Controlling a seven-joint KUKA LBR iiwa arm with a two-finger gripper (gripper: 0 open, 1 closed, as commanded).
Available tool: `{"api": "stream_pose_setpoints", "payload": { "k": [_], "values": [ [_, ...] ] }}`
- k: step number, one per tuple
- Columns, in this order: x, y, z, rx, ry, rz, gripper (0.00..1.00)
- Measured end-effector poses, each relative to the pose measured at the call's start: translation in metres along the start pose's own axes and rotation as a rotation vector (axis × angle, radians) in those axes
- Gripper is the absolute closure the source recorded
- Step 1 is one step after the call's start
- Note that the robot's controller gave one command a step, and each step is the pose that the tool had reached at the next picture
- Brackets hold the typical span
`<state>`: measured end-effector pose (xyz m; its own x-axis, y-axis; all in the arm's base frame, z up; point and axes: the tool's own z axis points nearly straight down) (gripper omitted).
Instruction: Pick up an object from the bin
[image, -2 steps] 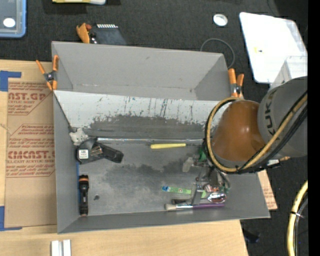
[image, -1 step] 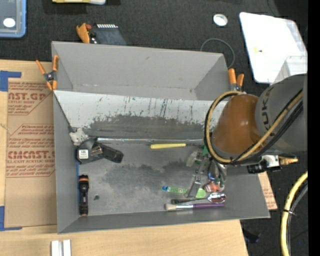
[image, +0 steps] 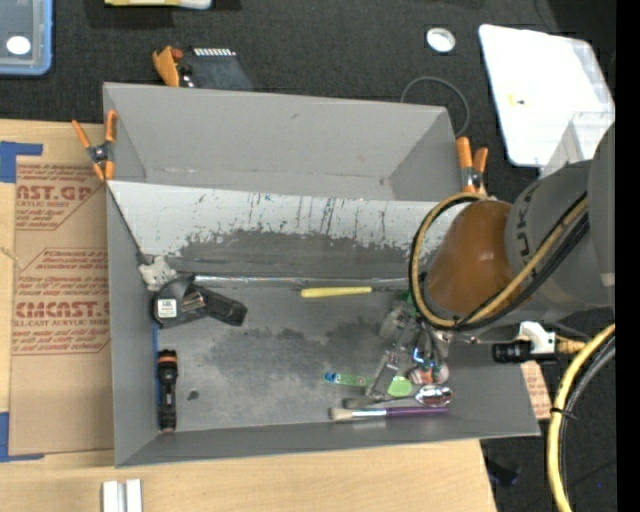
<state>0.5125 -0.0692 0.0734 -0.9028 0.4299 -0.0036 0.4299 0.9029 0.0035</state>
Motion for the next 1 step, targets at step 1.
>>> {"api": "stream_pose_setpoints", "payload": {
  "k": [1],
  "values": [
    [0.0249,0.0122,0.0038,0.001,0.002,0.149,1.0]
  ]
}}
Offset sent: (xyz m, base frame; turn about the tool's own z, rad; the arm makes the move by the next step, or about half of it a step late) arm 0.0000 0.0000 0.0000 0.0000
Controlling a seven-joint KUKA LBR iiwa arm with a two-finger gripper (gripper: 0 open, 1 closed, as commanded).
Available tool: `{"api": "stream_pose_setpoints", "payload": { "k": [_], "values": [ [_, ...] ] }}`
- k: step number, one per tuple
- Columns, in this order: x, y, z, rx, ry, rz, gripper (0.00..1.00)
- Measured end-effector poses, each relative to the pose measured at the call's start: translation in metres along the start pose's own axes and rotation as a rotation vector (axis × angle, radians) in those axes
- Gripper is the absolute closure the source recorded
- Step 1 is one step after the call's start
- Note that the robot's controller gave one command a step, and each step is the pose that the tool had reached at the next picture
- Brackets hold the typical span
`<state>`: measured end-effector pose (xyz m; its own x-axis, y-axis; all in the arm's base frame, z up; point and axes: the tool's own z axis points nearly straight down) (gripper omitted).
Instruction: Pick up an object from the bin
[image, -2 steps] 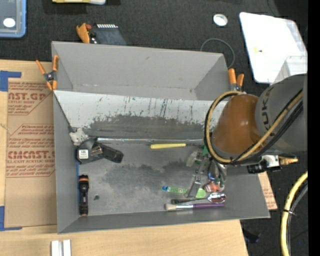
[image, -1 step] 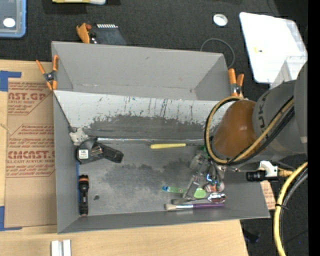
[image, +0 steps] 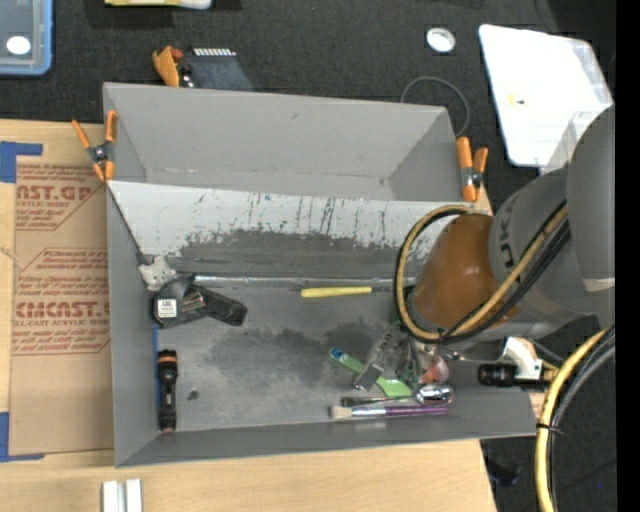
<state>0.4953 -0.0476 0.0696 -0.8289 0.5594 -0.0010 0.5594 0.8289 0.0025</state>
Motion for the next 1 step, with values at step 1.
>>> {"api": "stream_pose_setpoints", "payload": {
  "k": [1],
  "values": [
    [0.0,0.0,-0.0001,0.0,0.0,0.0,1.0]
  ]
}}
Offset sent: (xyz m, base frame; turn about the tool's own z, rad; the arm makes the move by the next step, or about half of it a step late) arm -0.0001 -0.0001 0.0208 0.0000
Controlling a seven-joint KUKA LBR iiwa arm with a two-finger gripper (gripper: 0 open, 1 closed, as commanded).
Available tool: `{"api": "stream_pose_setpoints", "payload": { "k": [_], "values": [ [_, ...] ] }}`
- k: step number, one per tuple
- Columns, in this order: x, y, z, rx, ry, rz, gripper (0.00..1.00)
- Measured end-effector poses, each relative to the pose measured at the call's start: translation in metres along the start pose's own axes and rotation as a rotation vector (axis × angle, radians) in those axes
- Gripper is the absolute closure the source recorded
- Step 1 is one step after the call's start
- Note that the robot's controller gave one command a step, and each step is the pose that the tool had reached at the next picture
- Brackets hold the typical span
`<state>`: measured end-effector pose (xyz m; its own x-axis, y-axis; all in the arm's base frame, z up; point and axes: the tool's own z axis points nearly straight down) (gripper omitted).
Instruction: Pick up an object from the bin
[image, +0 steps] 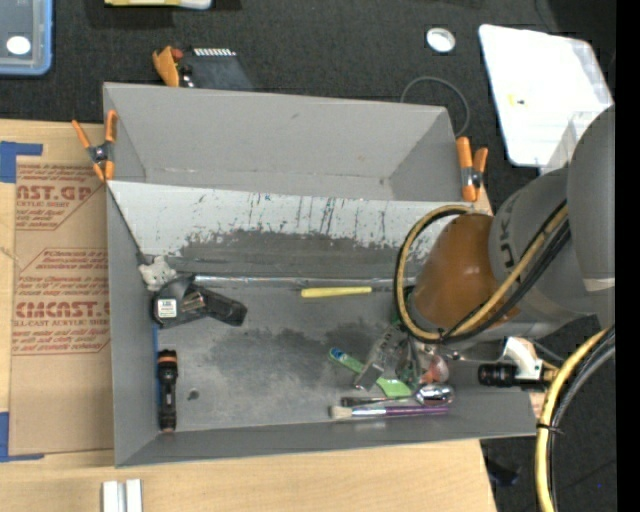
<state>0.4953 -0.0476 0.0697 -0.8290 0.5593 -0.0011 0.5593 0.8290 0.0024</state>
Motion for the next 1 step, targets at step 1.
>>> {"api": "stream_pose_setpoints", "payload": {
  "k": [1],
  "values": [
    [0.0009,0.0001,-0.0113,0.0,0.002,-0.001,1.0]
  ]
}}
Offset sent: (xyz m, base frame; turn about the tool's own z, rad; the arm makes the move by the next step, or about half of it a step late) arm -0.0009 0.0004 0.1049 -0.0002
